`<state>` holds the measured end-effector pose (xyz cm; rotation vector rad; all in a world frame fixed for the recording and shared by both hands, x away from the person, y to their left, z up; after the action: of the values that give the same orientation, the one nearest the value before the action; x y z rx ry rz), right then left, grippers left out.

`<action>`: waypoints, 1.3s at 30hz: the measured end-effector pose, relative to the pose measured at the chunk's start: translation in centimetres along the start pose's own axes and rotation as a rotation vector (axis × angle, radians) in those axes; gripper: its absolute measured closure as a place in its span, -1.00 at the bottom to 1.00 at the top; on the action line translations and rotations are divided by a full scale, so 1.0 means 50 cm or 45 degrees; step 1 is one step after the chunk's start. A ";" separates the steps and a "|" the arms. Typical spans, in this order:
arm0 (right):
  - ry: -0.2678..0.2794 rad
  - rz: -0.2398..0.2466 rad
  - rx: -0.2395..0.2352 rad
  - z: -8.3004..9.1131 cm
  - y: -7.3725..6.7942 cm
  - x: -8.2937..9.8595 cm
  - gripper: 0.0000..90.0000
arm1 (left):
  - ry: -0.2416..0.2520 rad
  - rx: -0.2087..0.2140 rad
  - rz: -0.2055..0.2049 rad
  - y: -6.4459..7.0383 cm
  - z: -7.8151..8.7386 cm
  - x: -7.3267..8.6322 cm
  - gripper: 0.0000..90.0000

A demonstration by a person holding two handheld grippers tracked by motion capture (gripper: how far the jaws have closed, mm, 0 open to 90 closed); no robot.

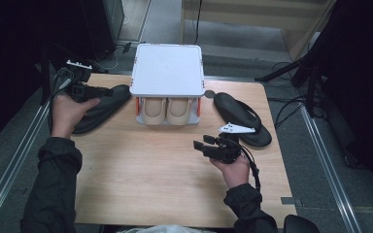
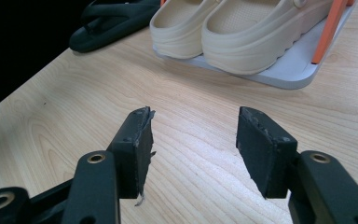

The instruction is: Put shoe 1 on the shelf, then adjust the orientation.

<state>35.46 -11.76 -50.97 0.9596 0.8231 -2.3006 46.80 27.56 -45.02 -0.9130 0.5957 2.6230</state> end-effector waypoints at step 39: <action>0.016 -0.060 0.092 0.044 0.018 0.047 0.04 | -0.082 -0.175 0.144 -0.090 -0.179 0.016 0.99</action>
<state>33.59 -14.41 -51.81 0.9969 0.7803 -2.3810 52.66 27.34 -53.15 -0.8533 0.4687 2.8126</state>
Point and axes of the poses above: each handheld gripper's, and its own axes: z roughly backward along the jaws, x roughly out of its underside, y roughly to its right, the point moved 6 cm from there along -z, roughly forward along the jaws, and after that the axes turned 4 degrees about -y, right-handed, at the moved point
